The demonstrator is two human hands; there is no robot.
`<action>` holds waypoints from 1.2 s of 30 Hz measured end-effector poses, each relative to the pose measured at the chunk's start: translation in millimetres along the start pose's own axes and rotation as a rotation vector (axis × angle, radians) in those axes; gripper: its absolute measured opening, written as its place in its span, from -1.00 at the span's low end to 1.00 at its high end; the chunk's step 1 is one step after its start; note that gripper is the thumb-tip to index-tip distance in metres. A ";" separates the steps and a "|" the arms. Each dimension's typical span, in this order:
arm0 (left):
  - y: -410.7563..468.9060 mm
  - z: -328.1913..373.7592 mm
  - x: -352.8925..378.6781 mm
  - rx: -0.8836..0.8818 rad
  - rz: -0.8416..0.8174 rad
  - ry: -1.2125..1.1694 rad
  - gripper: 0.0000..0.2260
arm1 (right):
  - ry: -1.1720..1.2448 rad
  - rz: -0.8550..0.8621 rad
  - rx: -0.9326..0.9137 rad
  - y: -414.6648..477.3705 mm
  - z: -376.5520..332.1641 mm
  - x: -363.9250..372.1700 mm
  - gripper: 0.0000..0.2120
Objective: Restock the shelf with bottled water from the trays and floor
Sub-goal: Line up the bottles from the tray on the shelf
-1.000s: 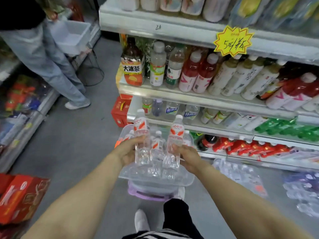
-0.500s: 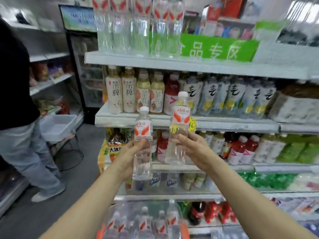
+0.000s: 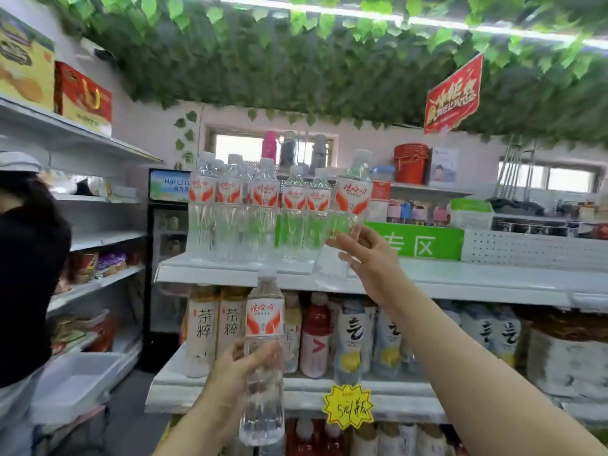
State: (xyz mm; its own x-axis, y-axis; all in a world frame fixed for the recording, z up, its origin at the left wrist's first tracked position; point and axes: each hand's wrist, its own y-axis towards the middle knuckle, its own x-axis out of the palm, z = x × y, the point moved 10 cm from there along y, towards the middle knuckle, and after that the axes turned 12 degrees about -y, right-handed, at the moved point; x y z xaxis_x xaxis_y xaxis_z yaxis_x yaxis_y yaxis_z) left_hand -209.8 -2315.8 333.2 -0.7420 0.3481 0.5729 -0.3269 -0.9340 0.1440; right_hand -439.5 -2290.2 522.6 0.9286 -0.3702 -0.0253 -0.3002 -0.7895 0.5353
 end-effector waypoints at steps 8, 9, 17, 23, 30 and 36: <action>27.8 29.6 11.2 0.087 0.038 0.029 -0.38 | -0.004 -0.027 0.062 80.0 17.7 45.7 -0.47; 29.5 31.9 11.5 0.091 0.048 0.031 -0.36 | -0.012 -0.025 0.077 85.1 24.4 51.0 -0.48; 37.3 53.3 0.9 0.170 0.120 0.101 -0.35 | -0.080 -0.054 0.118 106.4 61.9 81.1 -0.32; 43.3 54.0 -3.1 0.188 0.154 0.059 -0.25 | -0.172 -0.036 0.080 109.5 63.9 84.3 -0.30; 42.9 49.8 1.3 0.170 0.117 0.037 -0.33 | -0.305 0.016 0.041 106.8 57.1 82.7 -0.29; 34.3 56.5 2.0 0.179 0.094 0.047 -0.41 | -0.336 0.022 0.051 104.2 52.1 80.6 -0.28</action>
State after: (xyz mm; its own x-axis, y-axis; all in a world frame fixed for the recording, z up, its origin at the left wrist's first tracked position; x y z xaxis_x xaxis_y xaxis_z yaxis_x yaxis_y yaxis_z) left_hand -189.4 -2351.7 384.9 -0.7920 0.2587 0.5531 -0.1491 -0.9603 0.2356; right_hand -407.2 -2427.7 532.4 0.8007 -0.5212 -0.2953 -0.3379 -0.8000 0.4959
